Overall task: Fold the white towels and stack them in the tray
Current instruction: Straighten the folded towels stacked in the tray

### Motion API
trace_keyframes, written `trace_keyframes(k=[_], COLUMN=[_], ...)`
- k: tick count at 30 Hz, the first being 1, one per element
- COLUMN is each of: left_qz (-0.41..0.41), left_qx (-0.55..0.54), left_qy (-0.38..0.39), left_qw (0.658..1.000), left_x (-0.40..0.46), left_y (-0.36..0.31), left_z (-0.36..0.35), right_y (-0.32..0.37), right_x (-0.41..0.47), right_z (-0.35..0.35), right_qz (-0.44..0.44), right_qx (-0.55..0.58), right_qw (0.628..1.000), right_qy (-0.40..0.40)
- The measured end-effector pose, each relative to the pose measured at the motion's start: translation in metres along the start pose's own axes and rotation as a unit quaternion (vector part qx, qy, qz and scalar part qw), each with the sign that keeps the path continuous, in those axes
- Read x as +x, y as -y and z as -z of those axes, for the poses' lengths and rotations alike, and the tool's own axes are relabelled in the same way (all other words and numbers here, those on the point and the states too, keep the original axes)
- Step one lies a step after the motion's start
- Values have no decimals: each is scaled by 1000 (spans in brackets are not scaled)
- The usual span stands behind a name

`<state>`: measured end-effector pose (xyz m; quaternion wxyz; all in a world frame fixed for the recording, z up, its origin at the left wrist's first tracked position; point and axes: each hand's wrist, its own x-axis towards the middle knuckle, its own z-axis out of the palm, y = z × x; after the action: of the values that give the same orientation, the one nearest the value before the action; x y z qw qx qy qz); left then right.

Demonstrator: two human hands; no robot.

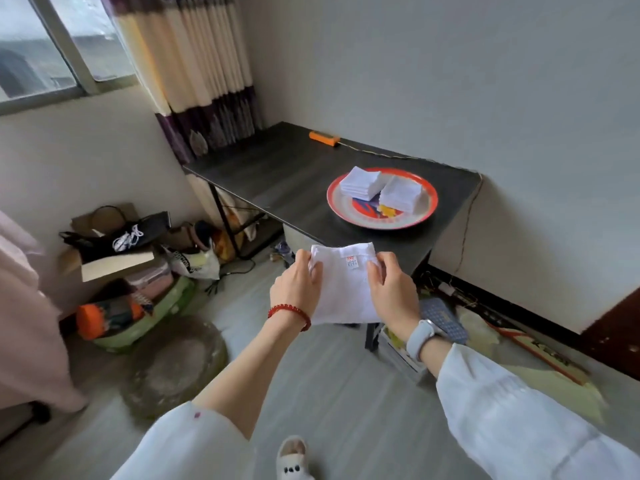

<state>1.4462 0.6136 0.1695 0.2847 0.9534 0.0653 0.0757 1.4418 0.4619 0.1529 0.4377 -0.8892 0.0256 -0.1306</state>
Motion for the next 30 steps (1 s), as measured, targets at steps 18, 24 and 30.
trace_keyframes(k=[18,24,30], left_qz=[-139,-124,-119], left_qx=[-141,-127,-88], left_qy=[294,287,294], left_qw=[935,941,944], left_x=[396,489,551], left_y=[-42,-105,-126], left_z=[-138,-235,-310], right_y=[-80,-164,-223], right_x=[324,436,503], right_z=[-95,-84,-90], right_qz=[-207,-228,-253], right_qx=[-96,-124,-163], right_qw=[962,946,937], right_qy=[-149,-194,-179])
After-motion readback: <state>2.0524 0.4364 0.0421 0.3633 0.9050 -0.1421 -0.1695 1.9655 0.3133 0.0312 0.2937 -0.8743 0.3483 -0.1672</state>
